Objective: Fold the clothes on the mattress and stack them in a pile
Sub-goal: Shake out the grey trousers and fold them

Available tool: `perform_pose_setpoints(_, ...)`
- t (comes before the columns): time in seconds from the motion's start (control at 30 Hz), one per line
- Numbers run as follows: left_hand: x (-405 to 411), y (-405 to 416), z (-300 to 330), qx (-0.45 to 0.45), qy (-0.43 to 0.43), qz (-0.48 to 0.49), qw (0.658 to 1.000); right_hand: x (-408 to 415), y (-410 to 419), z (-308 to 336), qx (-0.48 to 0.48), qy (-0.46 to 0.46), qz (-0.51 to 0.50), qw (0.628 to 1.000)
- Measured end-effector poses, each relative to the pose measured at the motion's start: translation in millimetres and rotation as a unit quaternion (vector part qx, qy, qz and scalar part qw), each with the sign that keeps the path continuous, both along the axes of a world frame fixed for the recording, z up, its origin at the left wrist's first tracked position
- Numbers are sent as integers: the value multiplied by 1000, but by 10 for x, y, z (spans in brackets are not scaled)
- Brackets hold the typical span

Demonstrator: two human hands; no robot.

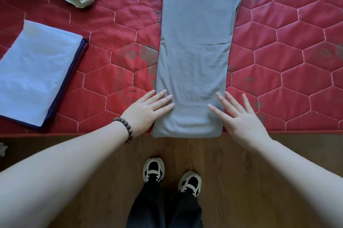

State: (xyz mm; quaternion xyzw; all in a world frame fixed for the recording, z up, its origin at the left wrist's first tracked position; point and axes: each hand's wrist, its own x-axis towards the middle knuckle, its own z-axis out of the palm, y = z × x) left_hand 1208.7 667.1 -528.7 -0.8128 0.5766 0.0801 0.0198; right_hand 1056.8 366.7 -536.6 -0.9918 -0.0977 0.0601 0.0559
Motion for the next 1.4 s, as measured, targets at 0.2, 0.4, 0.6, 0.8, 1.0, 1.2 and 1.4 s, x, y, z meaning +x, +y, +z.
perform_pose_setpoints(0.2, 110, -18, 45, 77, 22, -95, 992, 71, -47, 12, -40, 25, 159, 986)
perform_pose_setpoints(0.4, 69, 4, 77, 95, 48, -124, 987, 108, 53, 178, 52, 41, 155, 986)
perform_pose_setpoints(0.6, 336, -260, 416, 49, 537, 230, 810, 496, -90, 531, 378, 361, -128, 842)
perform_pose_setpoints(0.8, 536, -569, 350, -66, 604, 575, 548, 984, -83, 497, 498, 357, -520, 595)
perform_pose_setpoints(1.0, 427, -532, 210, -82, 552, 594, 579, 817, -21, 401, 473, 311, -546, 618)
perform_pose_setpoints(1.2, 813, -771, 195, -168, 457, 589, 645, 1168, -78, 375, 464, 144, -562, 669)
perform_pose_setpoints(1.4, 1109, -1040, 166, -234, 466, 598, 609, 1580, 21, 320, 470, 86, -568, 670)
